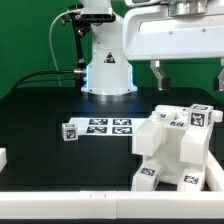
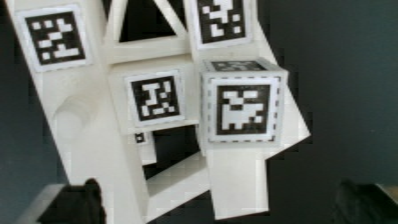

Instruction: Assemble chair

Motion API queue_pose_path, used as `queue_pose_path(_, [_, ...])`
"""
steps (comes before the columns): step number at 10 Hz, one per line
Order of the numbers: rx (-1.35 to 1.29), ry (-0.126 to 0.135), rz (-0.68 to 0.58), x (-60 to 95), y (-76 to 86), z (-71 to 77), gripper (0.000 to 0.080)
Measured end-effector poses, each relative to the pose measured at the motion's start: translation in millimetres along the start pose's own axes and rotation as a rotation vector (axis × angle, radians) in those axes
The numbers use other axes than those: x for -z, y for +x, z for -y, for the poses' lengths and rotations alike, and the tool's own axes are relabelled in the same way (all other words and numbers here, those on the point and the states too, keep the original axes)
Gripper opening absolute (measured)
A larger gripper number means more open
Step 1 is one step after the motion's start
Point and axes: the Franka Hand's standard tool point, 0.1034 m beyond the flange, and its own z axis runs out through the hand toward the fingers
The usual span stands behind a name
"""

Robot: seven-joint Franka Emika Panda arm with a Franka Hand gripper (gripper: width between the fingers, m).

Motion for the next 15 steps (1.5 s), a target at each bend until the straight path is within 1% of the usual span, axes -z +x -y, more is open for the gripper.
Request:
queue_pose_path(1, [0.000, 0.000, 0.000, 0.0, 0.1, -0.1, 0.0648])
queue_pose_path(2, [0.050, 0.003, -0.006, -0.1, 1.0, -3.8, 0.0648])
queue_pose_path(3, [0.098, 0.019, -0.012, -1.0, 0.1, -22.6, 0.0648])
queue_pose_path(5, [0.169, 0.022, 0.002, 1.3, -6.8, -70.3, 0.0648])
queue_pose_path(6, [0.299, 0.020, 0.005, 3.3, -5.6, -86.1, 0.0648])
queue_pose_path(7, [0.364, 0.018, -0.002, 6.5, 0.9, -95.6, 0.0648])
queue_pose_path(9, [0.441, 0.014, 0.002, 3.9, -1.9, -92.8, 0.0648])
queue_pose_path(10, [0.437, 0.014, 0.002, 3.7, -1.6, -93.5, 0.0648])
queue_pose_path(11, [0.451, 0.019, 0.008, 1.0, -2.6, -97.9, 0.0648])
queue_pose_path(12, [0.465, 0.025, 0.019, -7.5, -7.9, -118.1, 0.0648])
queue_pose_path(14, [0.510, -0.010, 0.018, -25.0, -32.7, -178.7, 0.0648])
queue_pose_path(15, [0.502, -0.015, 0.028, -31.1, -37.6, -199.5, 0.0648])
